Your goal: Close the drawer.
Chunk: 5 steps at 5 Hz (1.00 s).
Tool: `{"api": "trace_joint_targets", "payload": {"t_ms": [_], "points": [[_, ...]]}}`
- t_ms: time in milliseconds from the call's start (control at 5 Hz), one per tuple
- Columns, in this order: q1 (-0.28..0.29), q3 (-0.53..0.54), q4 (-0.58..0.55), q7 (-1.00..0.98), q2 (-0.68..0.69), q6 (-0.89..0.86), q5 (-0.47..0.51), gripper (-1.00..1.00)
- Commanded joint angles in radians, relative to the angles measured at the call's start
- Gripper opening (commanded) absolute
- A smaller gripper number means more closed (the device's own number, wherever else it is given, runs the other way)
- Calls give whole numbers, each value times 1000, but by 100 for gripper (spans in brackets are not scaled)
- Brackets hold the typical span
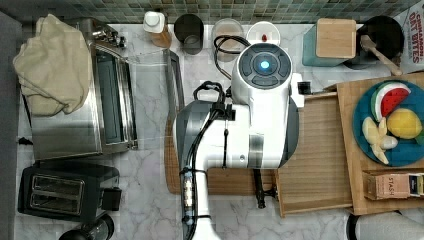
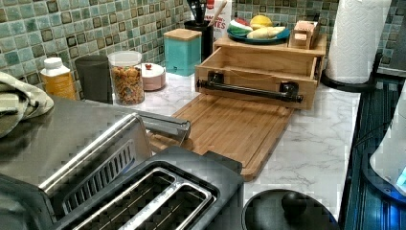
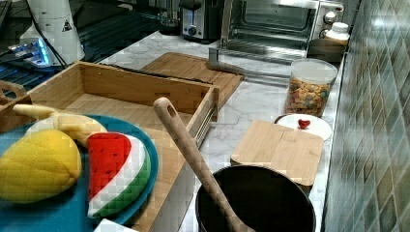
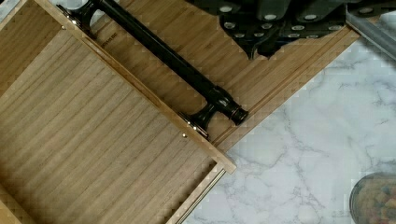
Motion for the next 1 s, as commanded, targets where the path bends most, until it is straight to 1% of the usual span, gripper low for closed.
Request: {"api": "trace_joint_targets", "payload": {"t_ms": [200, 400, 600, 800, 1000], "points": [[-4, -4, -1, 0, 0, 0, -6, -100], [41, 13, -173, -22, 39, 298, -24, -100], [21, 33, 85, -195, 166, 60, 1, -100], [30, 54, 117, -246, 167, 52, -6, -100], [39, 72, 39, -289, 128, 113, -10, -100]]}}
